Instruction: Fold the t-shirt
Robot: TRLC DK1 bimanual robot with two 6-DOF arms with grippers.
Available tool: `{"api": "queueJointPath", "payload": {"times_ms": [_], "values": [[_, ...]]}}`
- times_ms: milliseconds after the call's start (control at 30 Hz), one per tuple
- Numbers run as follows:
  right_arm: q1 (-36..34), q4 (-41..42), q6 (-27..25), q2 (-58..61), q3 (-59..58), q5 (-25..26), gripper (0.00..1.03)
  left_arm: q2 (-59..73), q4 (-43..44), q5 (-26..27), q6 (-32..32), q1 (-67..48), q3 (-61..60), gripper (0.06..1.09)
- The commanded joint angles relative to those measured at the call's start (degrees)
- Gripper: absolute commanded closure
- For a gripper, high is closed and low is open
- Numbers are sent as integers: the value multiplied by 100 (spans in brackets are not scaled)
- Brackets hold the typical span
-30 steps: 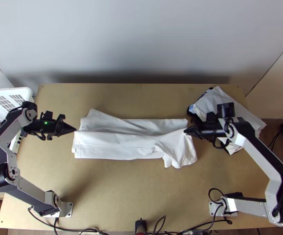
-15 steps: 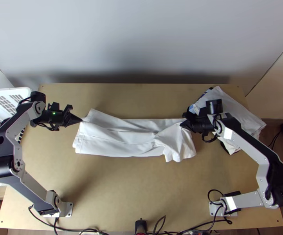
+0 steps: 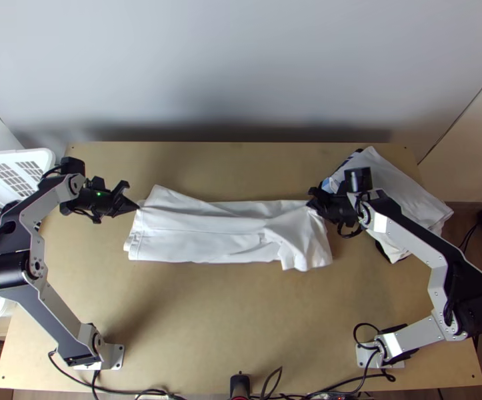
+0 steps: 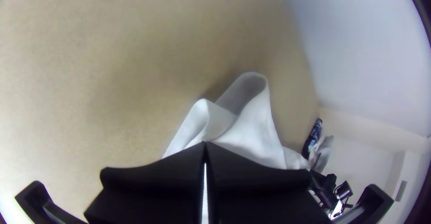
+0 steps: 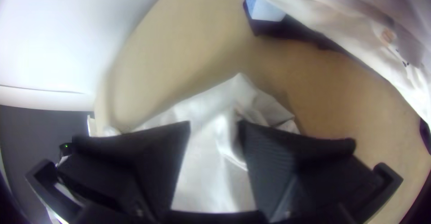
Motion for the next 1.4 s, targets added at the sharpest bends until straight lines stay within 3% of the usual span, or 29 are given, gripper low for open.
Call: {"api": "queueJointPath", "payload": {"times_ms": [0,67,200,267,400,433,533,567,600,667,800,1067,1367], "values": [[20,-417,-56,-297,272,97,11,4,57,-135,12,39,-102,105],[178,-610,14,-675,527,89,10,-49,66,-135,21,39,-146,105],[986,-1190,621,-877,1388,-219,10,-163,66,-135,30,65,-225,105],[1584,-1296,1060,-666,1687,-553,10,-198,66,-135,30,109,-269,105],[2507,-1322,1473,116,2109,-1072,10,-251,66,-117,21,179,-322,105],[2665,-1322,1473,327,2188,-1107,10,-295,75,-108,21,179,-322,96],[2990,-1313,1447,1039,2399,-1282,10,-365,66,-82,74,179,-313,31],[3061,-1269,1412,1241,2452,-1291,10,-418,57,-91,206,179,-313,15],[3157,-1225,1324,1461,2513,-1282,10,-462,48,-108,294,206,-322,11],[3272,-1208,893,1857,2671,-1274,10,-559,92,-231,311,337,-339,11],[3228,-1058,673,2524,2952,-1072,10,-901,365,-662,320,557,-471,11],[3272,-891,401,2823,3163,-606,10,-1174,303,-636,821,961,-1157,11],[3298,-891,410,2779,3146,-518,10,-1042,-233,278,1190,522,-1710,11]]}}
